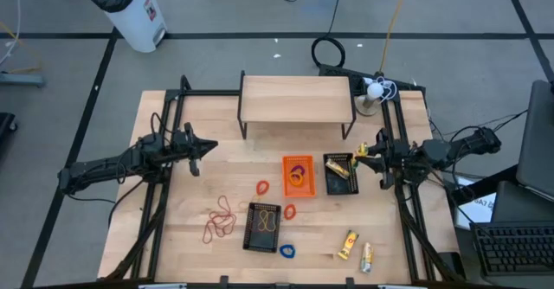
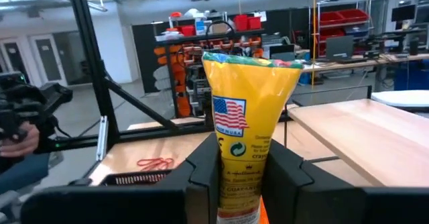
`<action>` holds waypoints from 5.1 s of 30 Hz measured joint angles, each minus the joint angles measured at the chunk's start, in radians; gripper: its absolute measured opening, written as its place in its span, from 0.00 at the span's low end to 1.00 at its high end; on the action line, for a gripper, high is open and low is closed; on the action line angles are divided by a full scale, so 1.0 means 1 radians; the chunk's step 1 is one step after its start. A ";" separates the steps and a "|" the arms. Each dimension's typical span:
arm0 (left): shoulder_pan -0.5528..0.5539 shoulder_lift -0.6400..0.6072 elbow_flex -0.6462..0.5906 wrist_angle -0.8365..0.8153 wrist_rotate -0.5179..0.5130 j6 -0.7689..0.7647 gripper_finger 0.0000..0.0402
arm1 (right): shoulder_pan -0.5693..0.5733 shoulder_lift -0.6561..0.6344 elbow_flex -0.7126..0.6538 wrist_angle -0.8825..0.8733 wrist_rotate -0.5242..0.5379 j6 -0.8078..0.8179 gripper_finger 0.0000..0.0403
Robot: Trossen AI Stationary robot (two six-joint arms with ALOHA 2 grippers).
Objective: Pick & Place Office Desk Supplies
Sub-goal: Put the yellow crayon box into the top black bin, then put the red rubber band into the bottom black bin
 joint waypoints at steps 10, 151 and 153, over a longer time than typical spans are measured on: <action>0.000 0.000 0.000 -0.006 0.000 -0.001 0.05 | -0.073 -0.071 -0.078 0.002 0.009 0.014 0.16; 0.000 0.000 0.000 0.088 -0.038 0.207 0.05 | -0.455 -0.060 -0.230 0.272 -0.381 -0.021 0.00; 0.000 0.000 0.000 0.100 -0.027 0.188 0.05 | -0.455 -0.060 -0.244 0.297 -0.379 -0.022 0.00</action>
